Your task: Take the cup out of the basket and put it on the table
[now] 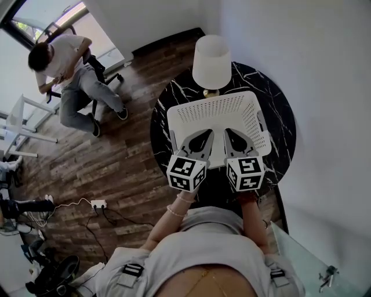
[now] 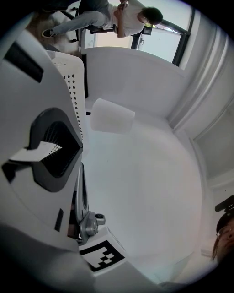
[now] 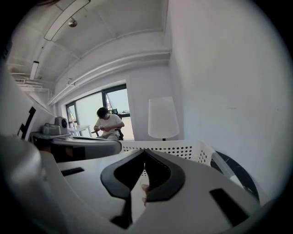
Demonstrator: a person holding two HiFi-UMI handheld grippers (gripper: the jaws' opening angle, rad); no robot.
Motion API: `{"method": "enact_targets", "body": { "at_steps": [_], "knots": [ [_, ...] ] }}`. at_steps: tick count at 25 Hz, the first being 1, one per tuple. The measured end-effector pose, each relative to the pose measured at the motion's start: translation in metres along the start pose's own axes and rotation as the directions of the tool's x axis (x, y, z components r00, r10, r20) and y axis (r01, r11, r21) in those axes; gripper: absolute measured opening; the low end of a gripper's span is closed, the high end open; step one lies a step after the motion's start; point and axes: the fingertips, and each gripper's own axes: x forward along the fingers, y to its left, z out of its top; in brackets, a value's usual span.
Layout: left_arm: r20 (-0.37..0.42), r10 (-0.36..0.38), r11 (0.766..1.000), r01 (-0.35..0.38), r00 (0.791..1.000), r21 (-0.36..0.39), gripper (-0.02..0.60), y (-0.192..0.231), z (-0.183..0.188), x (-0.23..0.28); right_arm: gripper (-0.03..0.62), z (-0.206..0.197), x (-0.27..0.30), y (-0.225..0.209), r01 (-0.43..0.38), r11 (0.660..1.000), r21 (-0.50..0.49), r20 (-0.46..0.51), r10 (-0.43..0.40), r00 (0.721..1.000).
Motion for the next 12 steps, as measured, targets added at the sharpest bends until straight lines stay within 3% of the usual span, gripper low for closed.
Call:
{"method": "enact_targets", "body": {
  "at_steps": [12],
  "knots": [
    [-0.058,-0.006,0.999,0.004,0.998,-0.035,0.005,0.019,-0.015,0.023,0.012,-0.02,0.031,-0.016,0.002,1.0,-0.013,-0.119,-0.003,0.993]
  ]
}}
